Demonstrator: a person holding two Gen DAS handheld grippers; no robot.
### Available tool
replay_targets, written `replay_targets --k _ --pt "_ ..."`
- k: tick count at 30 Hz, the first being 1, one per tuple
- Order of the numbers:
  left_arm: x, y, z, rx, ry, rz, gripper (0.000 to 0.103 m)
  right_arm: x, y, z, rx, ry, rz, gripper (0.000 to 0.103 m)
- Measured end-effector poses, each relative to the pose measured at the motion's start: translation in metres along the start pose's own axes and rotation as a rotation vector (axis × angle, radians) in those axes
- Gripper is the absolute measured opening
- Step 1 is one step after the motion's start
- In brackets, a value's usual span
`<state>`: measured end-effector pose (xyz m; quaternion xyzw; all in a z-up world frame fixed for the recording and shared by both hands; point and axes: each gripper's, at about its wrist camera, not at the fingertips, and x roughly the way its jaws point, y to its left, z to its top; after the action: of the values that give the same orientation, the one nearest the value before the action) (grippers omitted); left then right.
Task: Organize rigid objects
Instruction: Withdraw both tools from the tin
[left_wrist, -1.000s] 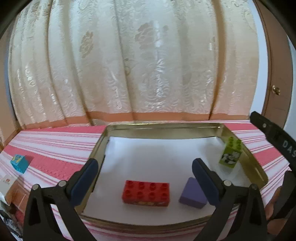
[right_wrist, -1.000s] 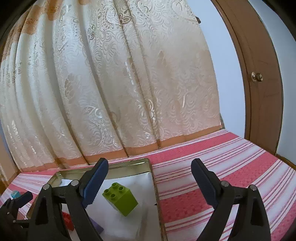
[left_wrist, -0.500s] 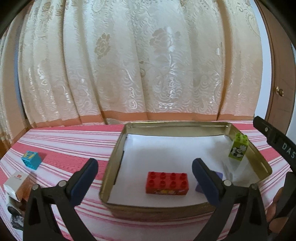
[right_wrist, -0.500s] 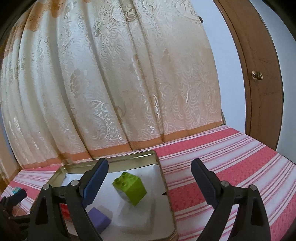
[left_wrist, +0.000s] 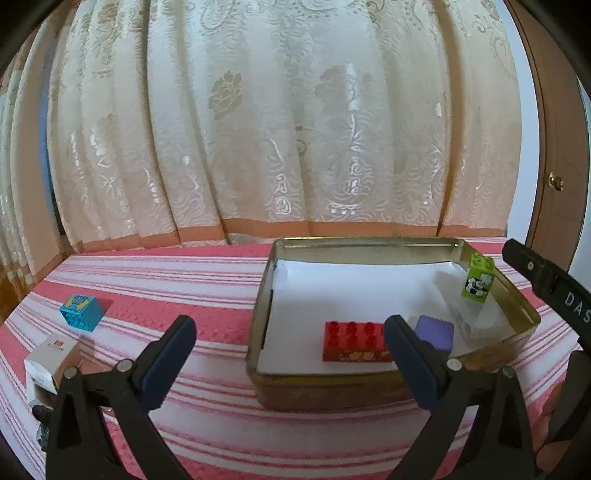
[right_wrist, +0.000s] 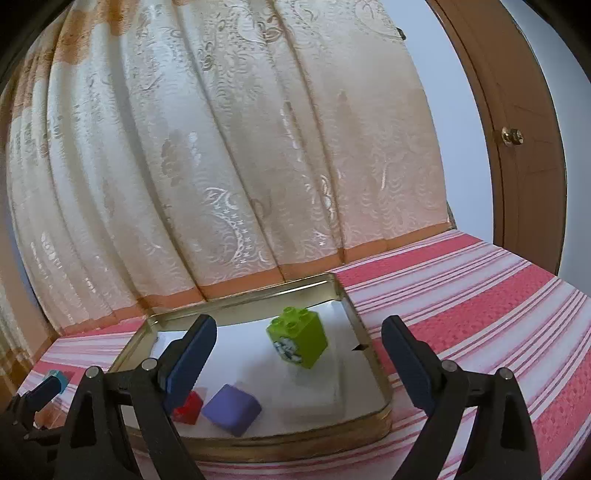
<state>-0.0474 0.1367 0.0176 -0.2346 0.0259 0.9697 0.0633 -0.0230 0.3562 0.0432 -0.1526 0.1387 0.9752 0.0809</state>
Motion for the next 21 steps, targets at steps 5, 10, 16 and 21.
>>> replay_targets --k 5,10,16,21 --pt "-0.008 0.018 -0.007 -0.026 0.010 -0.005 0.103 -0.008 0.014 -0.005 -0.029 -0.003 0.020 0.093" --pt "-0.013 0.031 -0.011 -0.037 0.011 0.011 0.103 -0.013 0.030 -0.012 -0.037 0.015 0.060 0.093" --pt "-0.019 0.046 -0.015 -0.047 0.012 0.020 0.103 -0.019 0.054 -0.020 -0.060 0.033 0.114 0.093" --pt "-0.024 0.061 -0.019 -0.061 0.018 0.039 0.103 -0.022 0.073 -0.027 -0.075 0.048 0.155 0.093"
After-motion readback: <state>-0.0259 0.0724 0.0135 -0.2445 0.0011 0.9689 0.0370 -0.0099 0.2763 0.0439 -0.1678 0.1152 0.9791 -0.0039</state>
